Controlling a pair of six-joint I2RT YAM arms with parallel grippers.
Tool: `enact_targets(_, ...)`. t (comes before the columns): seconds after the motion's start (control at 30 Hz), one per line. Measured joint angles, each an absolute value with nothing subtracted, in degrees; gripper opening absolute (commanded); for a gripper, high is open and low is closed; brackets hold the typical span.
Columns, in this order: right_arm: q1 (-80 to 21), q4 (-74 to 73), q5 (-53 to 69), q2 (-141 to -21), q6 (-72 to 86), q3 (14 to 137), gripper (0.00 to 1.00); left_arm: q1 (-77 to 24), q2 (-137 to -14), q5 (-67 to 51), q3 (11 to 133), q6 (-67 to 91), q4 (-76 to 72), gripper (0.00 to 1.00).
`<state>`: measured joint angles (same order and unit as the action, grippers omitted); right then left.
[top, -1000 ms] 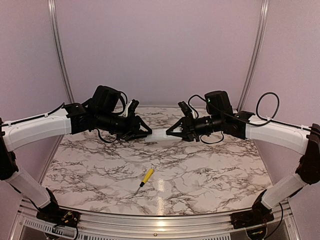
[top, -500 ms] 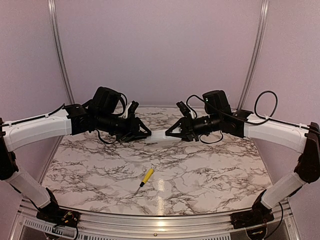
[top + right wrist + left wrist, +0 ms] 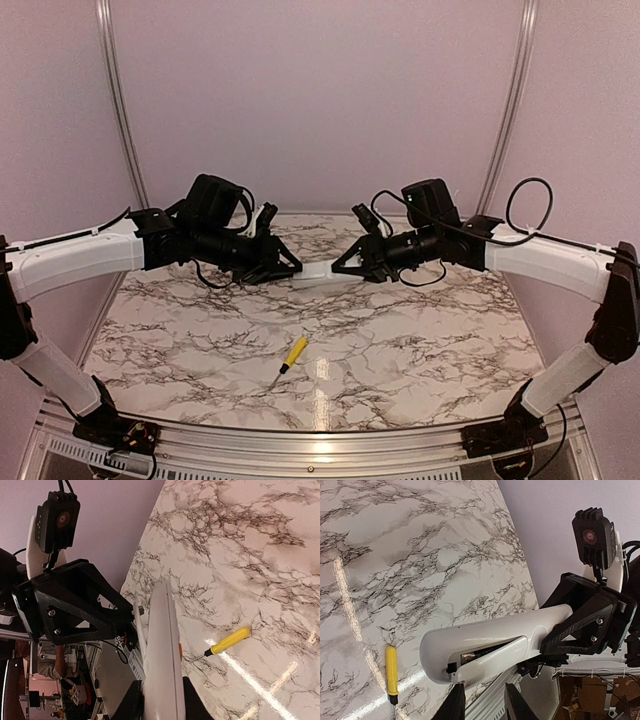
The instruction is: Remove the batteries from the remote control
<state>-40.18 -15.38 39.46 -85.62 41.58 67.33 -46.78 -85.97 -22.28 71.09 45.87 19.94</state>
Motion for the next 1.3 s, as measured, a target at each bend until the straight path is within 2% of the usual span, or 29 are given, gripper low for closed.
enact_targets(1.3, -36.99, -24.43, 37.91, -90.98, 37.34, 70.67, 0.00, -46.78, -92.33, -23.73, 73.32, 44.53, 19.09, 0.26)
